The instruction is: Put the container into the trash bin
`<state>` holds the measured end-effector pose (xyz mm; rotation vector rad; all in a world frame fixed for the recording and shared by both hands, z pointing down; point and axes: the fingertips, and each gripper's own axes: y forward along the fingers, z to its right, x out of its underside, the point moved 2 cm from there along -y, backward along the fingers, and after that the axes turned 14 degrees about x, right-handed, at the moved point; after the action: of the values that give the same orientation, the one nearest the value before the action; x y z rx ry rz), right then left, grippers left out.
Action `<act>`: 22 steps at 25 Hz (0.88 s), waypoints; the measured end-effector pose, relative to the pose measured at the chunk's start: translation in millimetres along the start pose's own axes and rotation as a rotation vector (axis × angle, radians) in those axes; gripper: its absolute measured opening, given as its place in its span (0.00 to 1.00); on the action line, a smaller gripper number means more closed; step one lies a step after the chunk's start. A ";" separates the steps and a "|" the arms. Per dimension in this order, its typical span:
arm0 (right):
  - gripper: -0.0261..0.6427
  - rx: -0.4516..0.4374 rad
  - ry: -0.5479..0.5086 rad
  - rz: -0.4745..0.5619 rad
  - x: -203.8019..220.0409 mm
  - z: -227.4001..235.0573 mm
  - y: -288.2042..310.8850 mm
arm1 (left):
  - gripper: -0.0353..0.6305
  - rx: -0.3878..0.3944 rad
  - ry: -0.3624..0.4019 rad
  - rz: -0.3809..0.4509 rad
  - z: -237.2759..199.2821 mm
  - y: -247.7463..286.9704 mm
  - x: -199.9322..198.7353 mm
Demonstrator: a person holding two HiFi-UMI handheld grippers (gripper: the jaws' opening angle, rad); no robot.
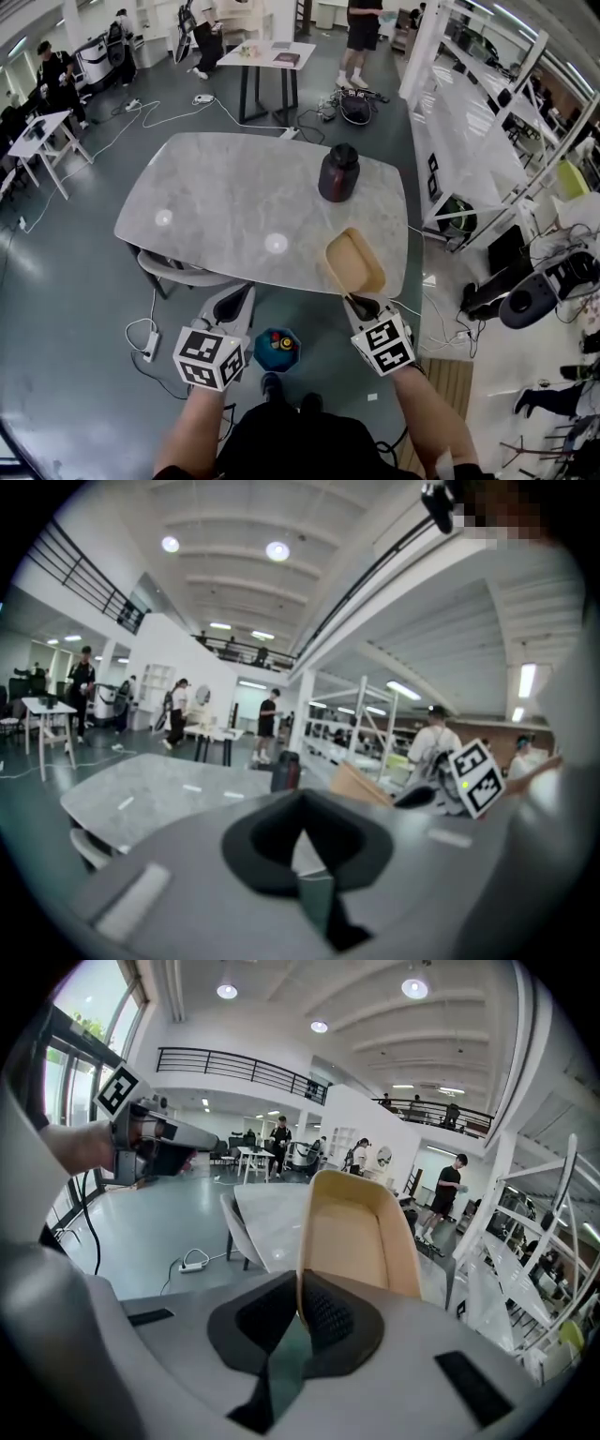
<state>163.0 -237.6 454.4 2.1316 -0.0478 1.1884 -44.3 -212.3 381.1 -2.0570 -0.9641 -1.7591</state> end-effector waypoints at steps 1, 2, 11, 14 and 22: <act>0.06 -0.013 0.002 0.009 3.3 -2.8 -8.1 | 0.06 0.000 0.002 -0.004 7.7 1.3 1.8; 0.06 -0.027 0.003 0.015 7.5 -6.1 -15.6 | 0.06 -0.002 0.003 -0.009 15.3 1.9 4.4; 0.06 -0.124 0.005 0.005 24.4 -54.5 -44.4 | 0.06 -0.037 -0.052 -0.052 45.6 -27.0 41.3; 0.06 -0.132 0.006 -0.010 24.1 -80.0 -46.5 | 0.06 -0.043 -0.073 -0.050 35.6 -48.8 52.5; 0.06 -0.152 0.019 -0.093 27.4 -175.0 -36.9 | 0.06 0.008 -0.098 -0.076 12.0 -104.7 92.4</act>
<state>62.5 -100.2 515.8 1.9686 -0.0288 1.1154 -97.5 -98.8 443.8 -2.1459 -1.0899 -1.7010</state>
